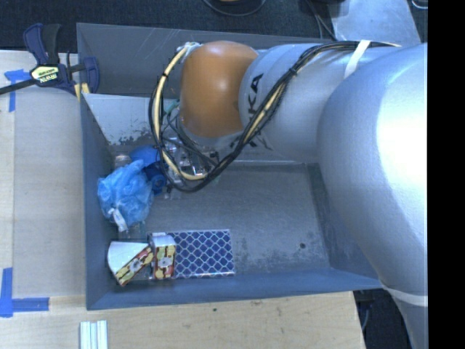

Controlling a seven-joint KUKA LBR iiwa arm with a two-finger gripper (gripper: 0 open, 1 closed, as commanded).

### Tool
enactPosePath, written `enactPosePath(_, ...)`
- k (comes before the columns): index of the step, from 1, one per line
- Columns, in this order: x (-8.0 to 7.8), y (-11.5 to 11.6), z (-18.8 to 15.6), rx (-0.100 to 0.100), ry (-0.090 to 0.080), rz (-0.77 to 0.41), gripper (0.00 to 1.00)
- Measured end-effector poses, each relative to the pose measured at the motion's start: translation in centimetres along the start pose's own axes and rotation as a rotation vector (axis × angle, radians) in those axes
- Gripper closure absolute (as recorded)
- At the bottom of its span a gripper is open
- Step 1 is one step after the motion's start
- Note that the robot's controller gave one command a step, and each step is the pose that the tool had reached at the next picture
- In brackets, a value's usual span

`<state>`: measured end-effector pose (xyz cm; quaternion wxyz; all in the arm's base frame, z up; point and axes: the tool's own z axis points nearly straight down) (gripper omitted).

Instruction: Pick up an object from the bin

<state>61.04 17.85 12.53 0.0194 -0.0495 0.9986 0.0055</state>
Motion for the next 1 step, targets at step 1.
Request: enactPosePath(1, -0.08, -0.8, -7.68, 0.0, -0.003, -0.02, 1.0)
